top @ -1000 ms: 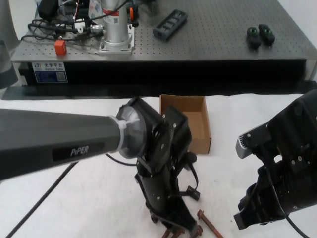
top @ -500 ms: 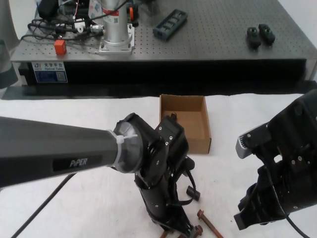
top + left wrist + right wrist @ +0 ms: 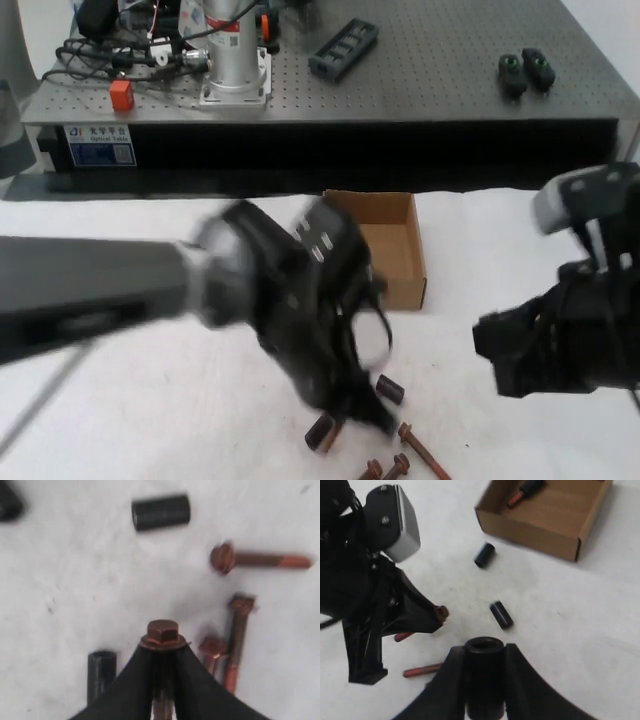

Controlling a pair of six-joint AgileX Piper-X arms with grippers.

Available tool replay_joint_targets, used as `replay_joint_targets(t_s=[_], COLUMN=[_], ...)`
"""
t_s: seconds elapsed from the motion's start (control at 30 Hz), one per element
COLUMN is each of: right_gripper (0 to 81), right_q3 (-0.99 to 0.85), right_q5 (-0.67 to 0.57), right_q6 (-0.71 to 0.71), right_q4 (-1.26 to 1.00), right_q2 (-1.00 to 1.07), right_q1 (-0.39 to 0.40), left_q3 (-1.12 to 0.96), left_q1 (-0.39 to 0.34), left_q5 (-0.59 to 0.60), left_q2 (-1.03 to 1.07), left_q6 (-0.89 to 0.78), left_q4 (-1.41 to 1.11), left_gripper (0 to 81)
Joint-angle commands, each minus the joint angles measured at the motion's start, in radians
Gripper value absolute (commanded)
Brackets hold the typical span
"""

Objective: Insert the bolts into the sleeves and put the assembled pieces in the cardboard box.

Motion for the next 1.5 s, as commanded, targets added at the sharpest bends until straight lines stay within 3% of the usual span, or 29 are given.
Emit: replay_joint_targets(t_s=[0.0,0.13,0.27,0.6,0.7,0.9,1.47], right_gripper=[3.4,3.4,3.4,3.4,3.4,3.4,3.4], right_q3=[0.014,0.141,0.216,0.217,0.215,0.215,0.215], right_q5=[-0.097,-0.339,-0.378,-0.343,-0.316,-0.384,-0.234], right_q6=[0.065,0.175,0.308,0.369,0.386,0.406,0.405], right_q4=[-0.013,-0.218,-0.494,-0.777,-0.774,-0.701,-0.84], right_q2=[-0.017,-0.048,0.002,0.114,0.115,0.123,0.192], right_q1=[0.0,0.039,0.097,0.126,0.126,0.126,0.126], left_q3=[0.044,0.191,0.267,0.279,0.279,0.279,0.279], left_q1=[0.043,0.1,0.117,0.117,0.117,0.122,0.122], left_q5=[0.104,0.328,0.434,0.463,0.48,0.482,0.499], left_q2=[-0.165,-0.309,-0.326,-0.326,-0.326,-0.326,-0.326], left_q6=[-0.084,-0.26,-0.434,-0.457,-0.457,-0.457,-0.457], left_q4=[-0.201,-0.603,-0.829,-0.833,-0.833,-0.835,-0.835], left_gripper=[0.6,0.6,0.6,0.6,0.6,0.6,0.6])
